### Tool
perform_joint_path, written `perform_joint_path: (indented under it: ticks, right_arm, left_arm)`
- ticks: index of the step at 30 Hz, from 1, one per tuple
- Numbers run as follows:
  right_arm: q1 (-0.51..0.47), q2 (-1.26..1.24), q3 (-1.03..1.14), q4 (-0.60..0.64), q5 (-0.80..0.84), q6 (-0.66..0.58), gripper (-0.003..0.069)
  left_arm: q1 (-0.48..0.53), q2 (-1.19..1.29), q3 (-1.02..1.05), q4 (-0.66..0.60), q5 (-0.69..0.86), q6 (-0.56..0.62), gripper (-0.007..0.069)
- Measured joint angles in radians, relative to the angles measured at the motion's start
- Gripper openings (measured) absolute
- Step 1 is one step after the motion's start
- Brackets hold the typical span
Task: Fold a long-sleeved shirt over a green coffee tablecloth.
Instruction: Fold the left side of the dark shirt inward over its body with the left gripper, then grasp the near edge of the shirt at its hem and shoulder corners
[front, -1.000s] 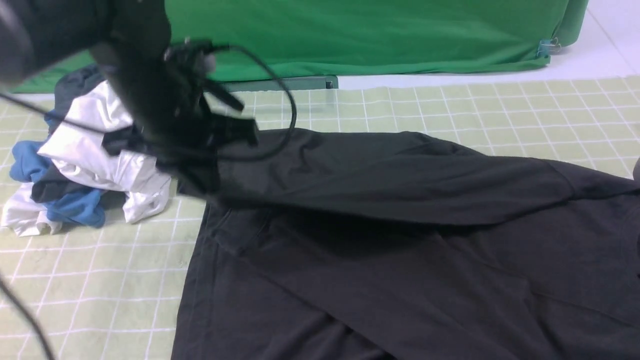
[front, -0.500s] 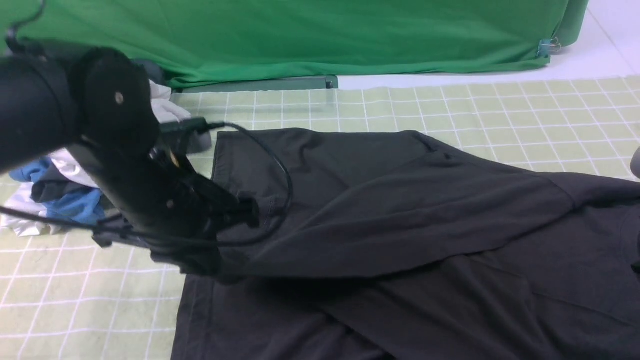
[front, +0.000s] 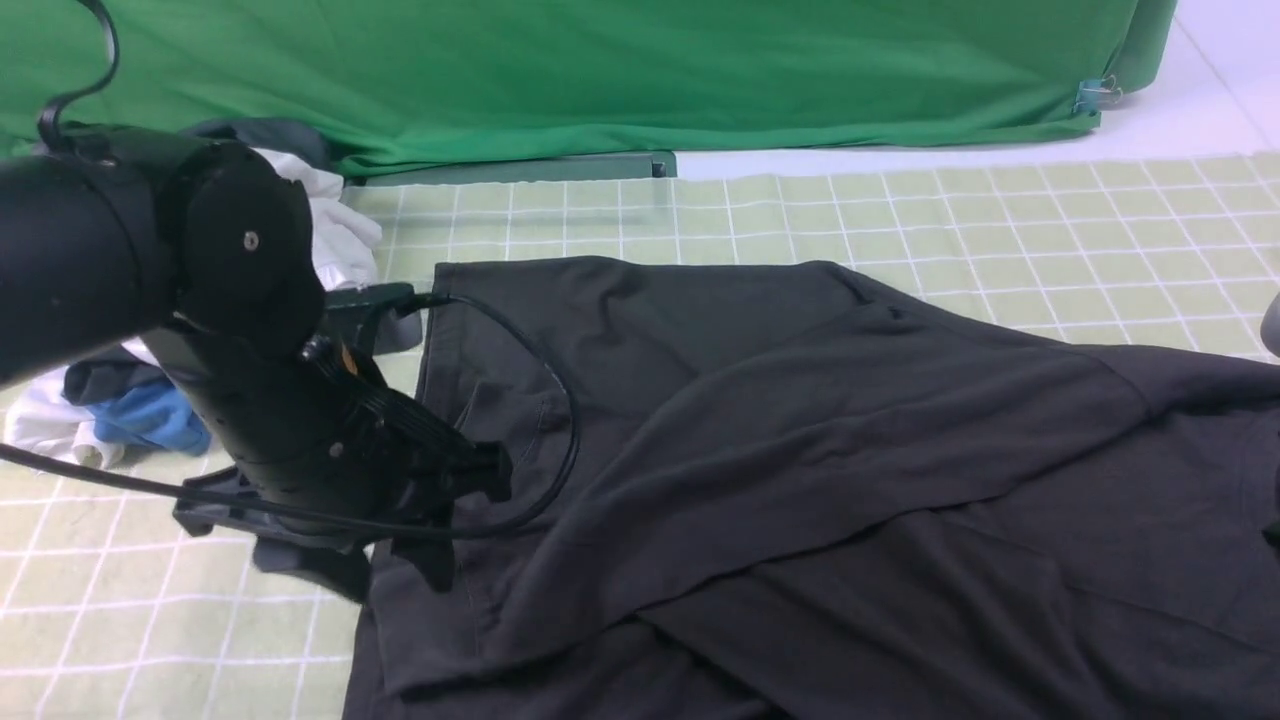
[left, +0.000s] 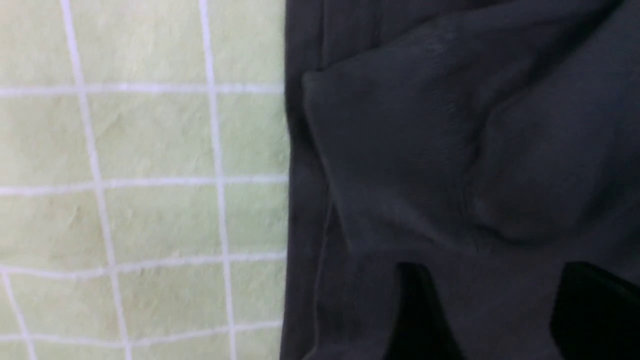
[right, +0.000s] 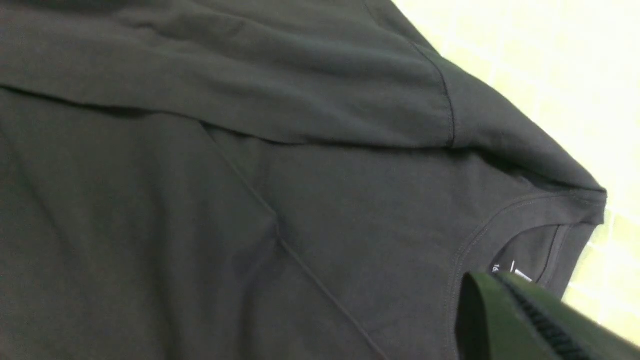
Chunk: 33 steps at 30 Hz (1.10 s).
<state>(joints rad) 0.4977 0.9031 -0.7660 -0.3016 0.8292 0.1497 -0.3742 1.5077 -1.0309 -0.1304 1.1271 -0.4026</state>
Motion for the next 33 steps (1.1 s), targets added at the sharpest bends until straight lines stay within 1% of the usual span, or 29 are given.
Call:
perform_joint_path:
  ticks: [4, 5, 6, 7, 9, 10, 11, 13, 18, 23, 26, 28, 30, 31, 32, 33]
  right_arm:
    - [0.000, 0.000, 0.000, 0.000, 0.000, 0.000, 0.0013]
    - [0.000, 0.000, 0.000, 0.000, 0.000, 0.000, 0.0013]
    - [0.000, 0.000, 0.000, 0.000, 0.000, 0.000, 0.0015]
    - [0.000, 0.000, 0.000, 0.000, 0.000, 0.000, 0.0015]
    - [0.000, 0.000, 0.000, 0.000, 0.000, 0.000, 0.0015]
    - [0.000, 0.000, 0.000, 0.000, 0.000, 0.000, 0.0015]
    - [0.000, 0.000, 0.000, 0.000, 0.000, 0.000, 0.0015]
    - [0.000, 0.000, 0.002, 0.000, -0.002, 0.000, 0.0017]
    - [0.000, 0.000, 0.003, 0.000, -0.004, 0.000, 0.0017]
    - [0.000, 0.000, 0.003, 0.000, -0.005, 0.000, 0.0017]
    - [0.000, 0.000, 0.003, 0.000, -0.008, 0.000, 0.0019]
    - [0.000, 0.000, 0.003, 0.000, -0.008, 0.000, 0.0021]
    - [0.000, 0.000, 0.003, 0.000, -0.008, -0.001, 0.0023]
    - [0.000, 0.000, 0.003, 0.000, -0.008, -0.002, 0.0024]
    - [0.000, 0.000, 0.003, 0.001, -0.003, -0.019, 0.0023]
    - [0.000, 0.000, 0.003, 0.009, 0.007, -0.042, 0.0025]
  left_arm:
    - [-0.034, -0.002, 0.019, 0.007, 0.070, 0.000, 0.0501]
    - [-0.038, -0.002, 0.021, 0.008, 0.070, 0.000, 0.0503]
    - [-0.079, -0.004, 0.055, 0.010, 0.075, 0.000, 0.0517]
    - [-0.096, -0.005, 0.070, 0.013, 0.073, -0.005, 0.0519]
    - [-0.163, -0.014, 0.132, 0.026, 0.050, -0.033, 0.0522]
    - [-0.169, -0.016, 0.138, 0.028, 0.047, -0.036, 0.0522]
    - [-0.209, -0.017, 0.180, 0.038, 0.024, -0.065, 0.0524]
    - [-0.252, -0.019, 0.245, 0.060, -0.020, -0.113, 0.0525]
    - [-0.269, -0.020, 0.357, 0.074, -0.082, -0.171, 0.0526]
    - [-0.269, -0.021, 0.421, 0.073, -0.178, -0.177, 0.0526]
    - [-0.269, -0.034, 0.457, 0.049, -0.237, -0.178, 0.0523]
    - [-0.269, -0.040, 0.471, 0.043, -0.255, -0.180, 0.0512]
    - [-0.269, -0.047, 0.485, 0.031, -0.275, -0.182, 0.0456]
    - [-0.269, -0.047, 0.486, 0.029, -0.278, -0.182, 0.0440]
    - [-0.269, -0.047, 0.487, 0.013, -0.289, -0.180, 0.0337]
    - [-0.269, -0.049, 0.487, 0.005, -0.294, -0.173, 0.0264]
